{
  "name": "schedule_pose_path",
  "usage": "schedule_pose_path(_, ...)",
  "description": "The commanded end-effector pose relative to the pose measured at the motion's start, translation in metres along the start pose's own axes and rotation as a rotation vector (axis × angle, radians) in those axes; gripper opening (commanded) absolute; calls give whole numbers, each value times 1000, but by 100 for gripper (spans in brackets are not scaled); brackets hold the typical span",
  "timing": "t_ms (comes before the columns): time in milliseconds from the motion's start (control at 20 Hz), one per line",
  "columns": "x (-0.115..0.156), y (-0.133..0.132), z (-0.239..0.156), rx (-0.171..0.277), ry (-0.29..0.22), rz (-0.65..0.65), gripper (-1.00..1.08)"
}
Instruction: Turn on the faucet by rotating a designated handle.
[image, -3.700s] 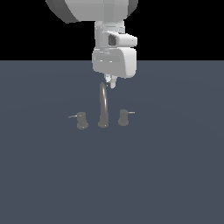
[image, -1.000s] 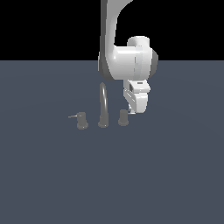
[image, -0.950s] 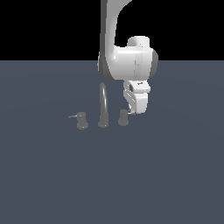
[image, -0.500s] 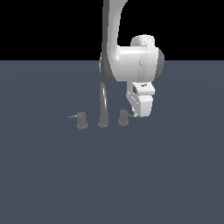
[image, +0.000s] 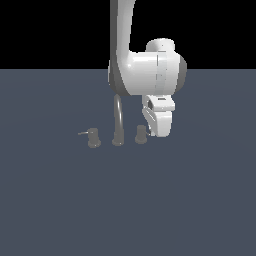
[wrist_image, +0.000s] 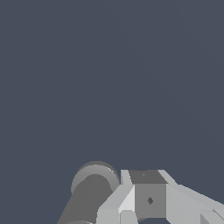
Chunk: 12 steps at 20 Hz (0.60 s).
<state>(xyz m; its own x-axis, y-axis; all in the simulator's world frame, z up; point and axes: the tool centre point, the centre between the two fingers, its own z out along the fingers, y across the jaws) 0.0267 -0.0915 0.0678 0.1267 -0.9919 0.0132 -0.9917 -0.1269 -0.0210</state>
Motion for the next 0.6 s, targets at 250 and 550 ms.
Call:
schedule_pose_path(250,-27,3,2,-10,-5,-7,-100)
schedule_pose_path(550,-64,0,4,-21,-13,-23,-100)
